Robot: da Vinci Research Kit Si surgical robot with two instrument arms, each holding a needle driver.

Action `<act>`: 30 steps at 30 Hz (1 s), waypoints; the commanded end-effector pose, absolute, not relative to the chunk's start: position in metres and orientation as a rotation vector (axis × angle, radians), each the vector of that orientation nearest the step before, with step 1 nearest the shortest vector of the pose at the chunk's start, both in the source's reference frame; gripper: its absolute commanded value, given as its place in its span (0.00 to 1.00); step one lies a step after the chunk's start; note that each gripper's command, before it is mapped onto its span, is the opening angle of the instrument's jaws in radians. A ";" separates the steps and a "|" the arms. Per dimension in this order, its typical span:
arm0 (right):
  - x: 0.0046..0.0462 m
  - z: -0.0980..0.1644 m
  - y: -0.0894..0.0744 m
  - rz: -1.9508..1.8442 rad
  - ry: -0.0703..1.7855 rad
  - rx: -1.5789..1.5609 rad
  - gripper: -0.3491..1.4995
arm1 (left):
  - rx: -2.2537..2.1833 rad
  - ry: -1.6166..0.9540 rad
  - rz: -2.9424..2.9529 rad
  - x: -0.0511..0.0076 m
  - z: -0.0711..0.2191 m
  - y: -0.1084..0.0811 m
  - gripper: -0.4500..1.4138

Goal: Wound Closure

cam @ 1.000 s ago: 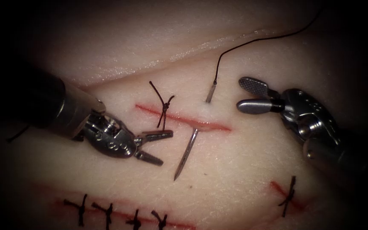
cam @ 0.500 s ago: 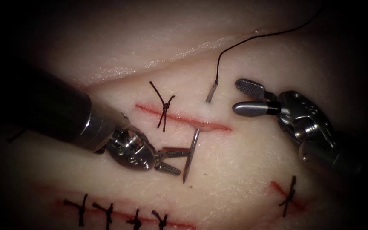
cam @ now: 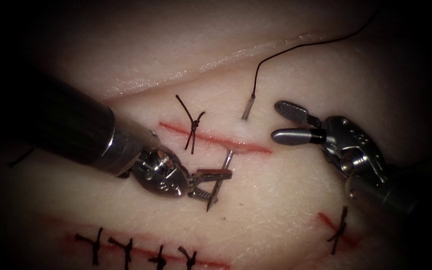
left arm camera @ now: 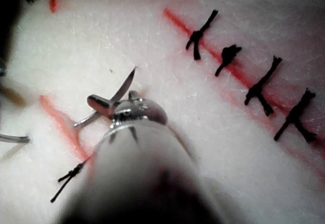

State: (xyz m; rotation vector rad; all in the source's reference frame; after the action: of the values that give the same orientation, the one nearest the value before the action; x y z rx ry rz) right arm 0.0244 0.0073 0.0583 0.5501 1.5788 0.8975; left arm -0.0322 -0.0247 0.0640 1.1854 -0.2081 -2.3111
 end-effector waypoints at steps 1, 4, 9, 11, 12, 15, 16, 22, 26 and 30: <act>0.0254 0.059 0.007 0.899 1.580 0.554 0.78 | 1.185 -0.206 -2.312 -0.0325 0.065 -0.025 0.34; 0.0255 0.059 0.007 0.901 1.580 0.559 0.76 | 1.187 -0.206 -2.311 -0.0326 0.065 -0.025 0.00; 0.0255 0.059 0.006 0.898 1.583 0.563 0.75 | 1.269 -0.084 -2.437 -0.0325 0.065 -0.025 0.00; 0.0255 0.058 0.006 0.897 1.584 0.564 0.74 | 1.313 -0.018 -2.482 -0.0326 0.065 -0.025 0.00; 0.0254 0.058 0.006 0.897 1.584 0.566 0.71 | 1.327 0.004 -2.492 -0.0326 0.065 -0.025 0.00; 0.0252 0.058 0.006 0.900 1.576 0.575 0.44 | 1.398 0.117 -2.526 -0.0328 0.064 -0.025 0.00; 0.0251 0.058 0.006 0.892 1.560 0.582 0.20 | 1.414 0.149 -2.544 -0.0329 0.064 -0.025 0.00; 0.0251 0.057 0.006 0.770 1.487 0.457 0.00 | 1.550 0.363 -2.611 -0.0333 0.061 -0.026 0.00; 0.0249 0.057 0.006 0.639 1.449 0.394 0.00 | 1.619 0.513 -2.646 -0.0337 0.059 -0.026 0.00; 0.0250 0.057 0.006 0.606 1.421 0.398 0.00 | 1.683 0.716 -2.656 -0.0340 0.057 -0.027 0.00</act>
State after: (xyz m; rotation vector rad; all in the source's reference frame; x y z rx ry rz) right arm 0.0242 0.0060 0.0568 0.3914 1.4213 0.5998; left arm -0.0340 -0.0267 0.0555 1.6913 0.7506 -2.6516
